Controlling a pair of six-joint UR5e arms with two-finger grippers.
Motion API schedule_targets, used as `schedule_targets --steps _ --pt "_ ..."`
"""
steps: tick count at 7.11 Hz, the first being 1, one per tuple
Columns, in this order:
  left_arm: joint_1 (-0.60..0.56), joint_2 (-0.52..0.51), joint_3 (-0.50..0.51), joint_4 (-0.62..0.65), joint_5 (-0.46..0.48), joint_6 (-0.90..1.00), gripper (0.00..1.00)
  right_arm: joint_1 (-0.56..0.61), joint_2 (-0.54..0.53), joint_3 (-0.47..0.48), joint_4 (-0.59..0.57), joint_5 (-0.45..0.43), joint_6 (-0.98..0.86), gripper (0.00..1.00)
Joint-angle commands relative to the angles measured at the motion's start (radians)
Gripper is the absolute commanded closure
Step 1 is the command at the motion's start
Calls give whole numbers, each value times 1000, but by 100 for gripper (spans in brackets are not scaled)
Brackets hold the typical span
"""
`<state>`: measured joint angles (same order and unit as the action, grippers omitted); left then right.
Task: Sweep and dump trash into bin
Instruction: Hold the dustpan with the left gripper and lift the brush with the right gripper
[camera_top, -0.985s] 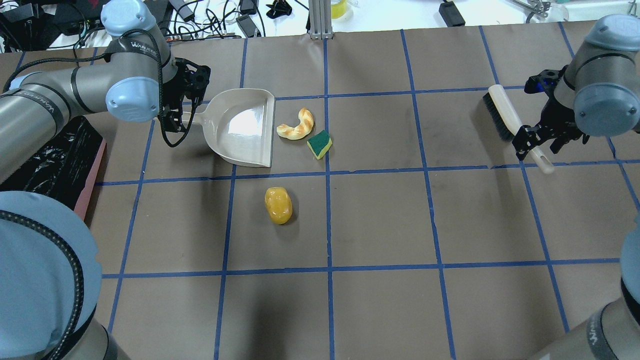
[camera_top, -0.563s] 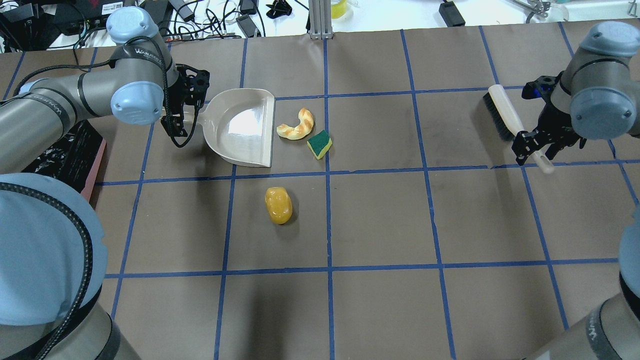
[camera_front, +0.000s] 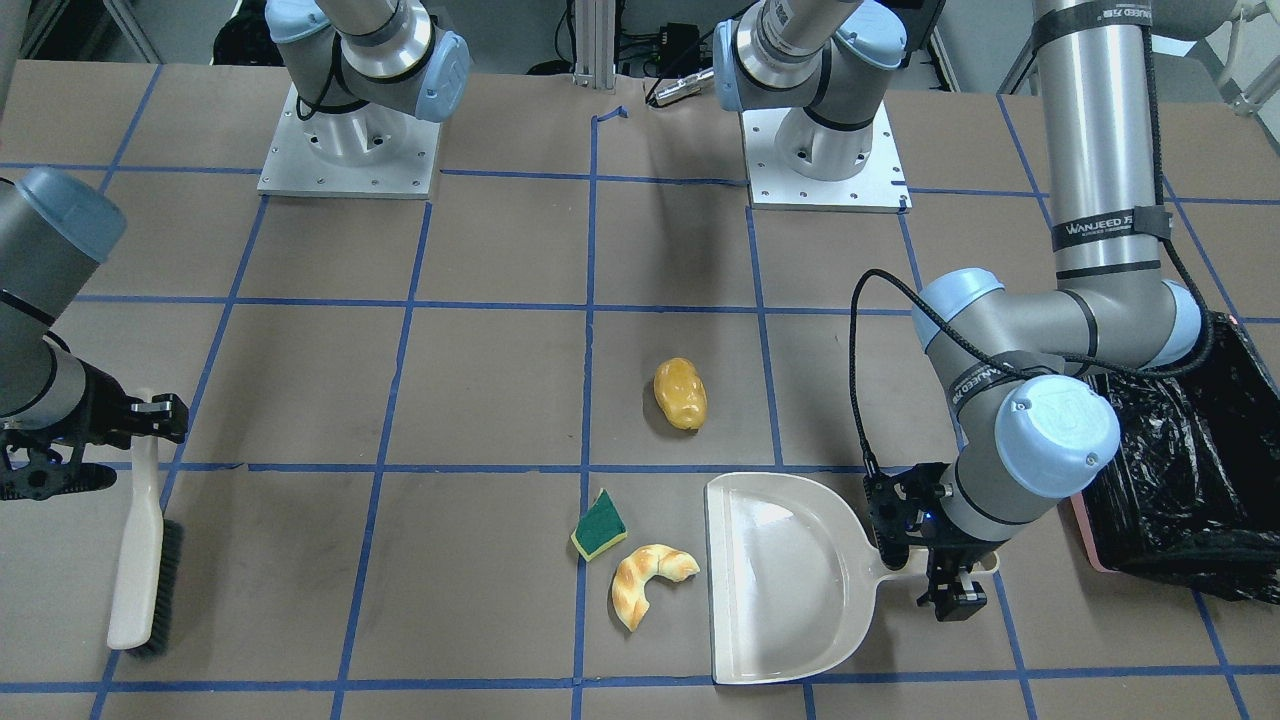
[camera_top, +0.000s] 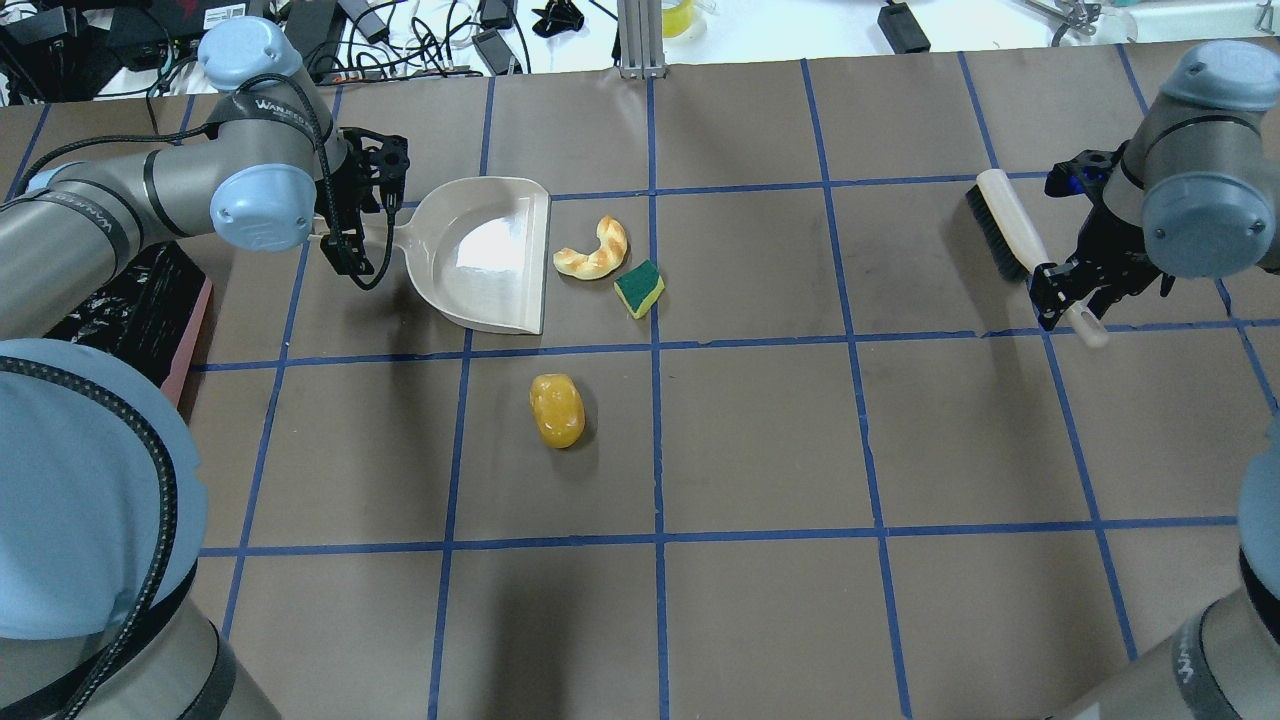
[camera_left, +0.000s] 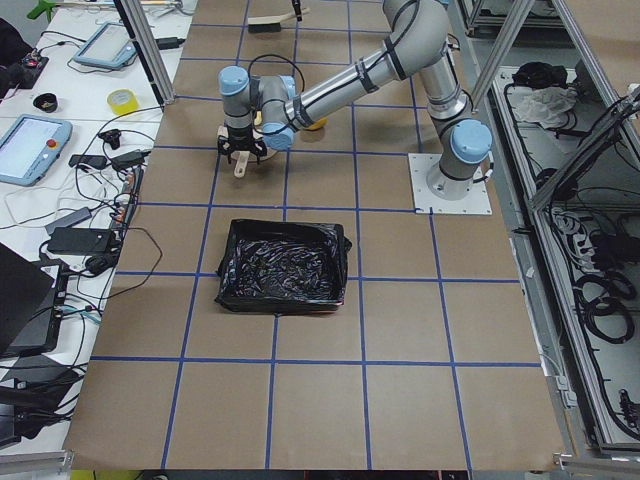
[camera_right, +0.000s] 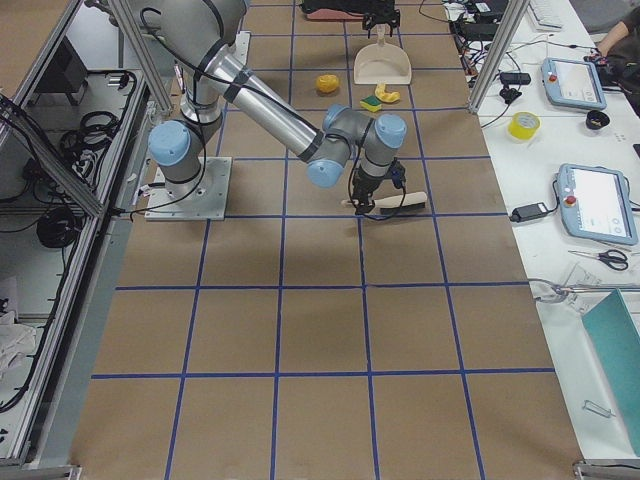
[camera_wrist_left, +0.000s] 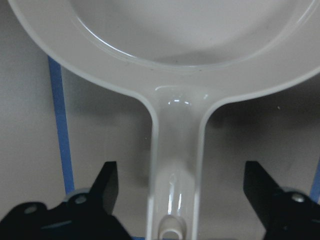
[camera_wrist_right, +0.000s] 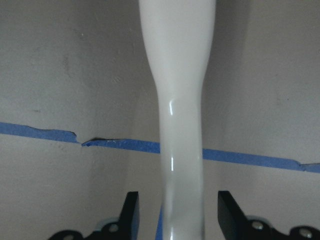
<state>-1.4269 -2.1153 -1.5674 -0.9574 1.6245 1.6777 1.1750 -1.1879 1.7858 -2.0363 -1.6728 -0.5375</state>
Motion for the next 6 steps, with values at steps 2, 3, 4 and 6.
schedule_targets --steps 2,3,4,6 --pt "0 8 0 0 -34 -4 93 0 -1 -5 4 7 1 52" --pt "0 9 0 0 -32 -1 100 0 -1 -6 2 7 1 75" --pt "0 9 0 0 -31 2 100 0 -1 -5 2 8 1 100" --pt "-1 18 3 2 -25 8 100 0 -2 -9 7 18 1 100"
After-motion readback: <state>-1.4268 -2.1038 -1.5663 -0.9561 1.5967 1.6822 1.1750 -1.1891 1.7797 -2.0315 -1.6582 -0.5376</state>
